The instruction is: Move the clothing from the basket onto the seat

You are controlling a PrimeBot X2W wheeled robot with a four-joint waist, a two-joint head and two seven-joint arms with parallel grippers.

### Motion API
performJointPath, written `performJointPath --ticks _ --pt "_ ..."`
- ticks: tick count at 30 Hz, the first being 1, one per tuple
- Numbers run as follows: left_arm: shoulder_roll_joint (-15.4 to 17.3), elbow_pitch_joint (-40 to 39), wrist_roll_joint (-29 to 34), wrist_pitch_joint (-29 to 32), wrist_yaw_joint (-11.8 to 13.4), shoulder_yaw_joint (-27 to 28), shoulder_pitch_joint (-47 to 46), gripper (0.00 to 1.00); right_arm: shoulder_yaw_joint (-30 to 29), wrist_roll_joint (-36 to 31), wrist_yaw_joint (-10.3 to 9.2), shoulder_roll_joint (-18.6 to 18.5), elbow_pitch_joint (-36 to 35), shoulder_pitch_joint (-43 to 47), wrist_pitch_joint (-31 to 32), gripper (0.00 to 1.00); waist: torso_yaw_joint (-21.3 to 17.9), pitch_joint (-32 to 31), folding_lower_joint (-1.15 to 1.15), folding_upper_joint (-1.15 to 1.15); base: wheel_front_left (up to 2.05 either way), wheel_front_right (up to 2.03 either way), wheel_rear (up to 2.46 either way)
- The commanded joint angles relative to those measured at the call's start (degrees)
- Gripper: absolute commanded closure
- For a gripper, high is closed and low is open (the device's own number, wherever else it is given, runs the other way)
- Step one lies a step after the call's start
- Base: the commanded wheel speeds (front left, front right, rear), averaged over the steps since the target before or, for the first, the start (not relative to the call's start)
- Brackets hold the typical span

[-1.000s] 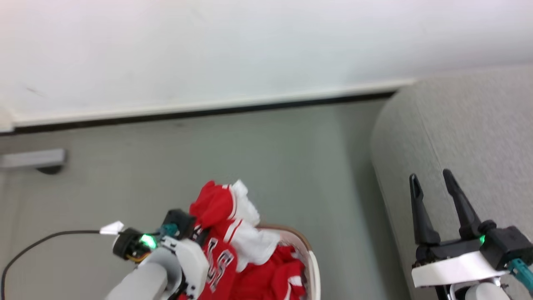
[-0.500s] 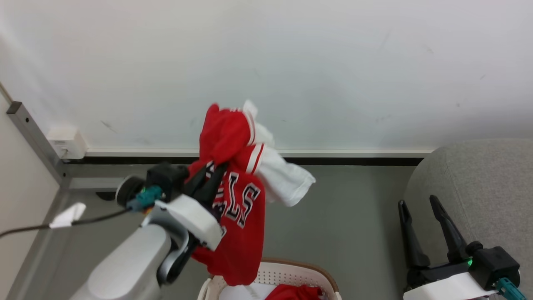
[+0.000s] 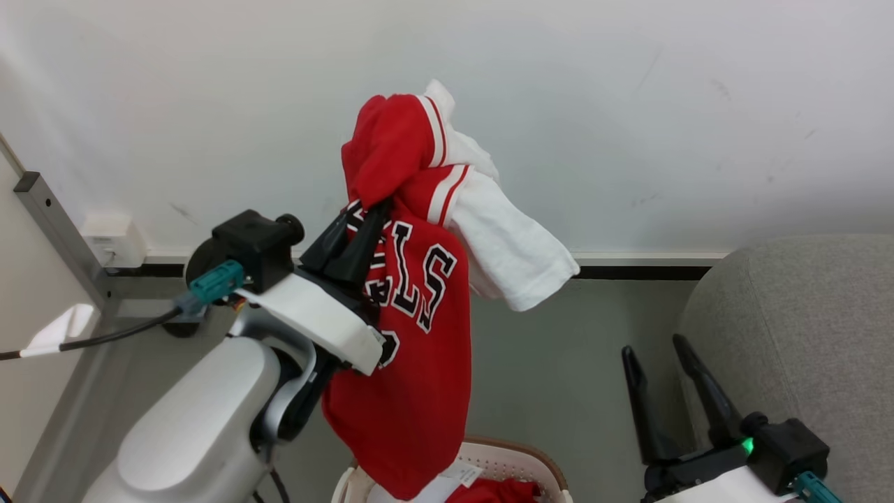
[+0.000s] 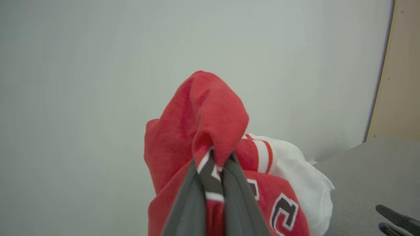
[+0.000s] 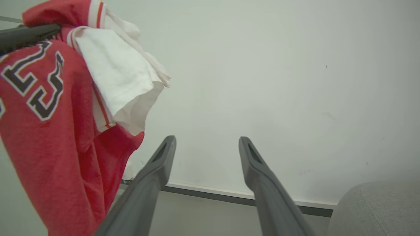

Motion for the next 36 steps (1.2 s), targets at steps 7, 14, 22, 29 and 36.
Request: performJointPath --ticks 7,14,22,29,36 --pt "-0.4 -0.6 -0.1 -0.2 0.4 -0.6 1.1 1.0 8.8 1.8 -0.1 -0.5 -1.0 -1.1 0.0 0.0 0.1 0.1 0.01 0.0 0.0 0.0 0.0" --pt "-2.0 -0.1 -0.2 0.2 -0.4 -2.4 0.8 1.0 22.6 7.0 -0.11 -3.9 0.7 -5.9 0.0 0.0 1.7 -0.1 0.01 0.0 0.0 0.0 0.0" --pt "-4.8 -1.0 -0.5 1.2 -1.7 -5.9 1.5 1.0 30.9 12.6 -0.11 -4.3 8.8 -13.3 0.0 0.0 5.0 -0.9 0.01 0.0 0.0 0.0 0.0" --pt "-7.5 -2.2 -0.7 2.9 -2.9 -9.3 1.7 1.0 33.1 15.5 -0.11 -3.3 15.2 -17.2 0.0 0.0 8.6 -1.5 0.01 0.0 0.0 0.0 0.0" --pt "-8.1 -3.1 -0.9 3.5 -3.0 -10.6 2.2 1.0 31.8 15.4 -0.11 -2.1 16.0 -17.4 0.0 1.0 10.3 -1.8 0.01 0.0 0.0 0.0 0.0"
